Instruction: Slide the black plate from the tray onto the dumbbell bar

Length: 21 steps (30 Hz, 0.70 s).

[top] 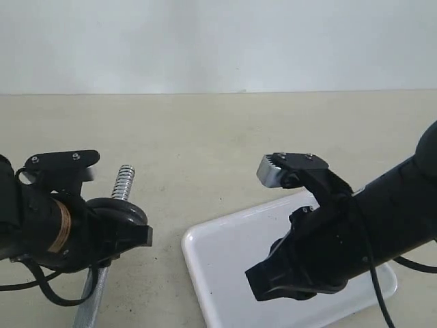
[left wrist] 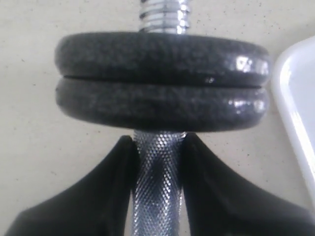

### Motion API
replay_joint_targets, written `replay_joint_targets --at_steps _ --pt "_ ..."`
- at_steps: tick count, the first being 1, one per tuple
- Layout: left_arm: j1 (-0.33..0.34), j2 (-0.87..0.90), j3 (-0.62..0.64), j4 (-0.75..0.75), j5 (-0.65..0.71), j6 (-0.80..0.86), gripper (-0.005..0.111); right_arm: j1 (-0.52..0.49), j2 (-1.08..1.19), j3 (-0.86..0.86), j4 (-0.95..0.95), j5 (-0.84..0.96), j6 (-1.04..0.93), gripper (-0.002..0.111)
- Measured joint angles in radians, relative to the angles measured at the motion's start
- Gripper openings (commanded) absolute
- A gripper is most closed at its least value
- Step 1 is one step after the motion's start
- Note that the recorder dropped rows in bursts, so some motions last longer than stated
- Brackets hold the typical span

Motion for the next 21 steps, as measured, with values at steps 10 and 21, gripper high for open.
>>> replay_joint_targets --at_steps 10,21 --pt "0.0 0.0 0.0 -0.231 -0.002 -0.005 0.004 0.0 0.0 0.0 0.002 0.013 -0.01 0.001" --pt "0.002 0.031 0.0 -0.341 -0.058 -0.006 0.004 0.0 0.0 0.0 0.003 0.022 -0.017 0.001"
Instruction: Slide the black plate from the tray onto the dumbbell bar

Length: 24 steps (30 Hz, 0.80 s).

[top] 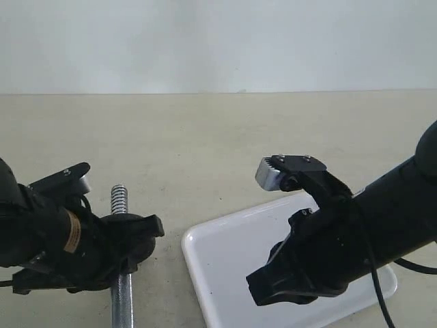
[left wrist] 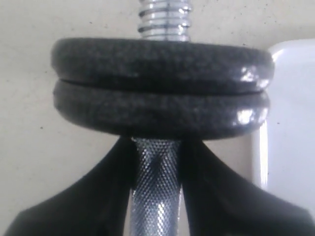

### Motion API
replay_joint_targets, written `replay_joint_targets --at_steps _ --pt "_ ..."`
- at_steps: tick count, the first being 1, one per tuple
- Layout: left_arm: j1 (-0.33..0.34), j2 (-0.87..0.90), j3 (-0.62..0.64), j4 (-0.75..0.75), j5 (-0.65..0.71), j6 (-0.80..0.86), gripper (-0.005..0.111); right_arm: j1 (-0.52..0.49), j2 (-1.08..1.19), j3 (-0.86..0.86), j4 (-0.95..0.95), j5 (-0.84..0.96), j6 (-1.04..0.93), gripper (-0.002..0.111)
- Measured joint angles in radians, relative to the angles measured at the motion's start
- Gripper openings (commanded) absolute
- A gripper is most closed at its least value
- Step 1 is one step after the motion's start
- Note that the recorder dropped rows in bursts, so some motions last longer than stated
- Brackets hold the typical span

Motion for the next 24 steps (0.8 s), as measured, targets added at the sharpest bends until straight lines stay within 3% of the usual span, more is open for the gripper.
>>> replay_joint_targets --at_steps 11,24 --pt "-0.002 0.134 -0.026 -0.09 -0.297 -0.018 0.004 0.0 0.0 0.0 0.0 0.016 -0.017 0.001" --pt "-0.002 0.139 -0.026 -0.091 -0.314 -0.043 0.004 0.0 -0.002 0.063 0.016 -0.011 -0.042 0.001"
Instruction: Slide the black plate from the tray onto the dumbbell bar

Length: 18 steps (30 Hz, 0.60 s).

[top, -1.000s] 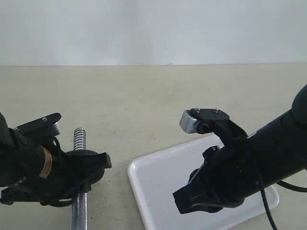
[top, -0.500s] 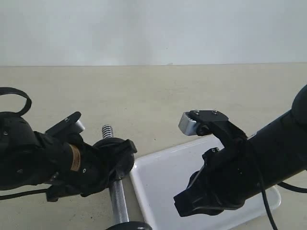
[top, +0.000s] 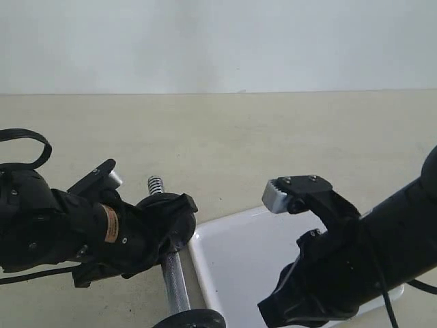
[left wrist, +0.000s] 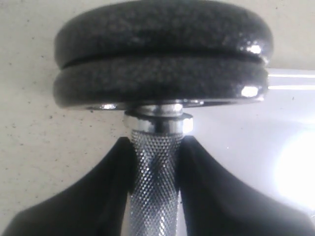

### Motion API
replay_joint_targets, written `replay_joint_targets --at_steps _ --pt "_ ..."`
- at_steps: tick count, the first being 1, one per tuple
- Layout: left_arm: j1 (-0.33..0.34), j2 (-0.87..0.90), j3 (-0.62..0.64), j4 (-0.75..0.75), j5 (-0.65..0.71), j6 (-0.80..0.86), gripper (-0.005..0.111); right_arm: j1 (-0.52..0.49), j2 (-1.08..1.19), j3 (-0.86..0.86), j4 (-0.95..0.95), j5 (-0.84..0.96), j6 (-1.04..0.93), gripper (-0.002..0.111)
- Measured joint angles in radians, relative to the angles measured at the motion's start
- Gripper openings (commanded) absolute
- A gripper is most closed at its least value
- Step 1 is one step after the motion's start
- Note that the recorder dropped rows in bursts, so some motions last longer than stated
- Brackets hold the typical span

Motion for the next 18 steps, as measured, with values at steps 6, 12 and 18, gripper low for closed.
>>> replay_joint_targets --at_steps 6,12,18 --pt "0.0 0.0 0.0 0.003 0.0 0.005 0.014 0.0 0.0 0.064 0.023 -0.074 -0.042 0.001" --pt "0.0 0.0 0.0 0.004 0.0 0.05 0.058 0.0 0.0 0.064 0.041 -0.092 -0.048 0.001" --pt "0.0 0.0 0.0 0.008 0.0 0.061 0.072 0.0 0.0 0.064 0.043 -0.096 -0.053 0.001"
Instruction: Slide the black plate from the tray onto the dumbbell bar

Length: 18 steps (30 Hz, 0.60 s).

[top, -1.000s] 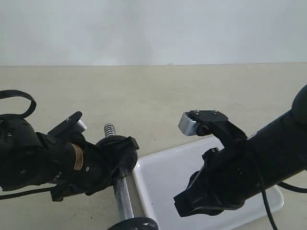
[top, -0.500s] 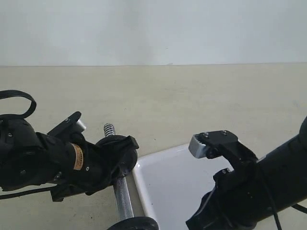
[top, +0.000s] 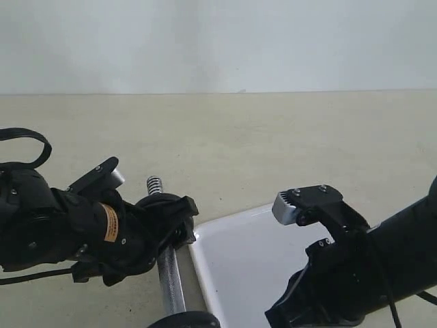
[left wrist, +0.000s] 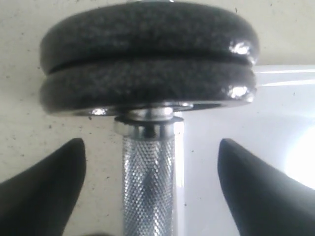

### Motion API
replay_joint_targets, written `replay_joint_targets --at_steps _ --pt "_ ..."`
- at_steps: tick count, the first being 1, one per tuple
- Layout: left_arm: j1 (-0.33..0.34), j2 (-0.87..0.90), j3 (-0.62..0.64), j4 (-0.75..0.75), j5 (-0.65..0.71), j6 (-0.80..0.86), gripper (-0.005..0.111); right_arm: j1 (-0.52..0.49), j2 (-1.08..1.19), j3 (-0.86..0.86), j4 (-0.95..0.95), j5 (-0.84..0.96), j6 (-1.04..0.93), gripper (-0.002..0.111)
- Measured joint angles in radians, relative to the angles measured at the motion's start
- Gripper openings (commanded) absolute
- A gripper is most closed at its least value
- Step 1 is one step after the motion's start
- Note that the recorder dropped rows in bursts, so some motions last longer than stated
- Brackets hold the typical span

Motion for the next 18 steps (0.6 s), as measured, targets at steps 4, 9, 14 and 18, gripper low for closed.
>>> replay_joint_targets --at_steps 4,9,14,18 --pt "0.0 0.0 0.0 0.0 0.0 0.0 0.072 0.0 0.0 0.0 0.002 -0.004 -0.003 0.001" --pt "0.0 0.0 0.0 0.0 0.0 0.0 0.072 0.0 0.0 0.0 0.007 -0.006 -0.003 0.001" --pt "0.0 0.0 0.0 0.0 0.0 0.0 0.072 0.0 0.0 0.0 0.007 -0.008 -0.005 0.001" --pt "0.0 0.0 0.0 0.0 0.0 0.0 0.072 0.0 0.0 0.0 0.007 -0.008 -0.005 0.001"
